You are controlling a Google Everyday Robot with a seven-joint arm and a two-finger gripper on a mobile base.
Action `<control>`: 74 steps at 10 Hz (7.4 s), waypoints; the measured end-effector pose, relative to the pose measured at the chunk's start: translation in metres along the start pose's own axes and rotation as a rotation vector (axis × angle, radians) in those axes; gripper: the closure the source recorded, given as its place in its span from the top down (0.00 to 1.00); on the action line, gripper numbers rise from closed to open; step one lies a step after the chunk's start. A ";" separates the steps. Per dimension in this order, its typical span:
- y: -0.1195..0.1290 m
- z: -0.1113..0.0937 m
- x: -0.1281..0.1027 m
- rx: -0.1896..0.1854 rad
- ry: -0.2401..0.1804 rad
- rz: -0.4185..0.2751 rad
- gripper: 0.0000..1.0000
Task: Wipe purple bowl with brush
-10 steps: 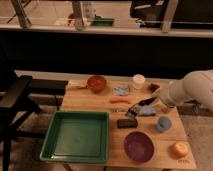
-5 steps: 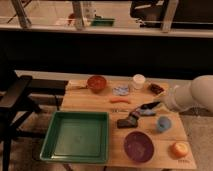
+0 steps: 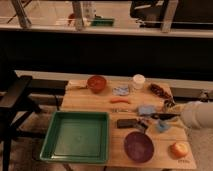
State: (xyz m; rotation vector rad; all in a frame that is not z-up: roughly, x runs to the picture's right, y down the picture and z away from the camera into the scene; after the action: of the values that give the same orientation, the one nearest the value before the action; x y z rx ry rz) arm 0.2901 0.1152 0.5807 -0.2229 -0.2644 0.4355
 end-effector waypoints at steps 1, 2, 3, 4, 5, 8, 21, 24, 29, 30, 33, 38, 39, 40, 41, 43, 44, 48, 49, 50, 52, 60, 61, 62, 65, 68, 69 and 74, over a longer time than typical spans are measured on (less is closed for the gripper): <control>0.005 -0.002 0.007 0.007 -0.001 -0.004 0.00; 0.008 -0.003 0.011 0.012 -0.004 -0.014 0.00; 0.012 -0.004 0.014 0.018 -0.005 -0.018 0.00; 0.017 -0.006 0.018 0.026 -0.006 -0.017 0.00; 0.020 -0.007 0.017 0.033 -0.011 -0.019 0.00; 0.035 -0.012 0.015 0.045 -0.038 -0.017 0.00; 0.064 -0.036 0.018 0.076 -0.018 0.020 0.00; 0.092 -0.048 0.019 0.079 -0.006 0.047 0.00; 0.112 -0.032 -0.001 0.075 -0.026 0.040 0.00; 0.113 -0.028 0.002 0.075 -0.025 0.043 0.00; 0.114 -0.016 0.018 0.071 -0.006 0.049 0.00; 0.112 0.004 0.031 0.055 0.013 0.039 0.00; 0.110 0.006 0.031 0.055 0.013 0.034 0.00; 0.108 0.008 0.031 0.057 0.014 0.027 0.00; 0.105 0.010 0.031 0.060 0.015 0.018 0.00; 0.099 0.013 0.030 0.065 0.016 0.000 0.00; 0.095 0.017 0.029 0.068 0.013 -0.014 0.00; 0.082 0.030 0.021 0.076 -0.002 -0.060 0.00; 0.078 0.036 0.018 0.076 -0.011 -0.072 0.00; 0.076 0.040 0.013 0.075 -0.021 -0.084 0.00; 0.075 0.046 0.005 0.072 -0.047 -0.102 0.00; 0.086 0.050 -0.030 0.017 -0.131 -0.118 0.00; 0.090 0.045 -0.032 0.009 -0.128 -0.114 0.00; 0.097 0.039 -0.033 -0.001 -0.124 -0.107 0.00; 0.112 0.026 -0.035 -0.020 -0.119 -0.095 0.00; 0.124 0.021 -0.036 -0.041 -0.114 -0.087 0.00; 0.127 0.019 -0.033 -0.043 -0.104 -0.085 0.00; 0.127 0.010 0.013 -0.033 -0.002 -0.045 0.00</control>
State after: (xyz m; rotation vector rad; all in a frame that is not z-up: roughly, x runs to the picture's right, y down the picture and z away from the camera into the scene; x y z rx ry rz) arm 0.2494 0.2343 0.5590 -0.2481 -0.2786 0.3867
